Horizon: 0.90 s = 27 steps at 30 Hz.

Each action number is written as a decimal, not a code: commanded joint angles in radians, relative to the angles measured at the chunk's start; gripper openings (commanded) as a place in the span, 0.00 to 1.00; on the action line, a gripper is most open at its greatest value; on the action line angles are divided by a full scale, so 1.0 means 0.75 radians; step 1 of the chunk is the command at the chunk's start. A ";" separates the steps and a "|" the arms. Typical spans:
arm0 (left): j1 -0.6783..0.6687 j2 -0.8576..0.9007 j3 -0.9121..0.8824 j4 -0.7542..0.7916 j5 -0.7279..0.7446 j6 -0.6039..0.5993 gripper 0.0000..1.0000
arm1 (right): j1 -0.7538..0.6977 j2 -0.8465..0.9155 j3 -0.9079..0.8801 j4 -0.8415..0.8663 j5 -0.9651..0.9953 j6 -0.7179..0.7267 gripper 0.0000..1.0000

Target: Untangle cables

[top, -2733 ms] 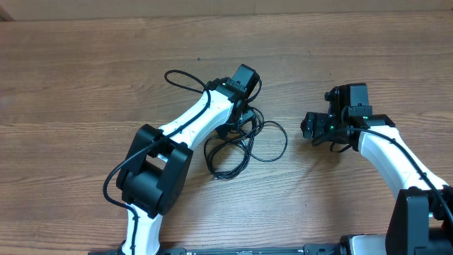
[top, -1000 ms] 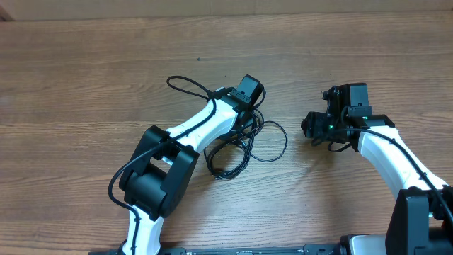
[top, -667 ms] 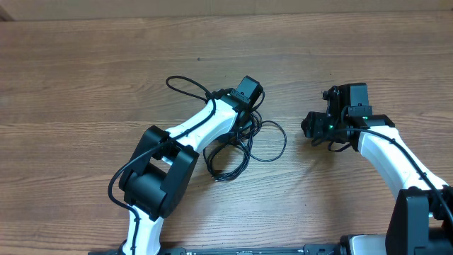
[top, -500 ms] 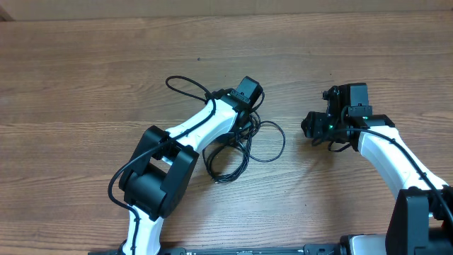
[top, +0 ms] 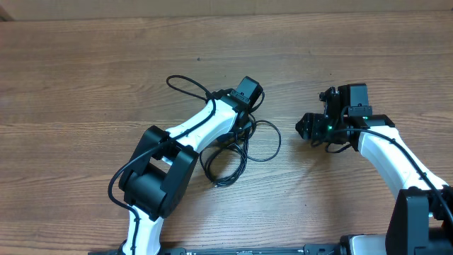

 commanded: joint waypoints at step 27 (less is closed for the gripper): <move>-0.020 -0.225 0.072 -0.022 0.384 0.879 0.04 | 0.088 0.007 -0.007 0.009 -0.563 -0.424 0.73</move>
